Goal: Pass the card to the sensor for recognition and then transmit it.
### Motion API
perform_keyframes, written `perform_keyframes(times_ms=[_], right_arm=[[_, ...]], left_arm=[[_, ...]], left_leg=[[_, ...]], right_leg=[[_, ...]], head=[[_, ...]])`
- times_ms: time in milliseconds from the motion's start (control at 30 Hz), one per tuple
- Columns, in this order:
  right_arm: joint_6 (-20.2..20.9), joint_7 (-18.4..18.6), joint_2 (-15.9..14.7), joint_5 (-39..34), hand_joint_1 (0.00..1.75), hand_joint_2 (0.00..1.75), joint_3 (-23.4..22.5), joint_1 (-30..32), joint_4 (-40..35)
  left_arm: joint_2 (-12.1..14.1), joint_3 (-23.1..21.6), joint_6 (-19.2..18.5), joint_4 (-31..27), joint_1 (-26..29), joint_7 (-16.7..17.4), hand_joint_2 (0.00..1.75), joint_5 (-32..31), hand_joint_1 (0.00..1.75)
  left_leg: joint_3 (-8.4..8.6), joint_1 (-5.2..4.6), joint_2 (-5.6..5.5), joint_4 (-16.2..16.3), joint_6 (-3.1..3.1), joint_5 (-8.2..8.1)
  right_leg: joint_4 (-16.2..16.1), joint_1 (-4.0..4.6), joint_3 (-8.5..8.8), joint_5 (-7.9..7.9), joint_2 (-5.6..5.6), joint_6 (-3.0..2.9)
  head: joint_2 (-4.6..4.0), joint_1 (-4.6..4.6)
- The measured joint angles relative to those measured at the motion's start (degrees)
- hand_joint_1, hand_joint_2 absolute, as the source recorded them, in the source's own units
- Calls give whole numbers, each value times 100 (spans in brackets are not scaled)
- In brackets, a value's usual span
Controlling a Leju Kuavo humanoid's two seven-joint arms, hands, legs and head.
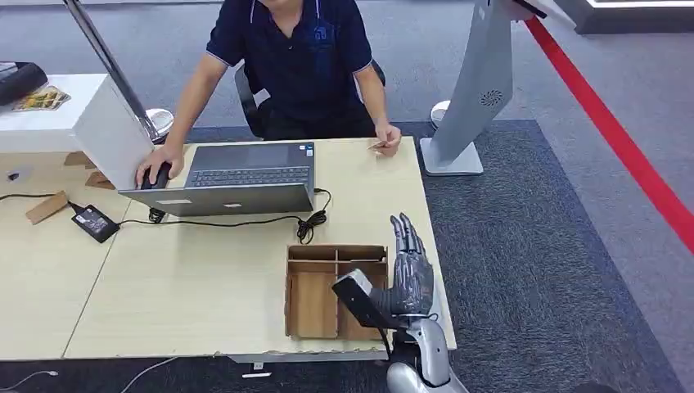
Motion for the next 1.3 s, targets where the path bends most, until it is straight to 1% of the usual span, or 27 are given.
perform_keyframes(times_ms=[267,1167,1300], right_arm=[[0,0,-2,-13,0,175,-87,-65,90],[0,0,0,-55,0,175,-125,-161,306],[0,0,0,-83,3,175,-125,-161,308]], left_arm=[[0,0,-11,0,0,-4,0,-59,0],[-2,0,-37,0,-1,-7,0,-83,0],[-2,0,-37,0,-1,-7,0,-83,0]], left_leg=[[0,0,0,0,0,0],[0,0,0,0,0,0],[0,0,0,0,0,0]], right_leg=[[0,0,0,0,0,0],[0,0,0,0,0,0],[0,0,0,0,0,0]], head=[[0,0],[0,0],[2,0]])
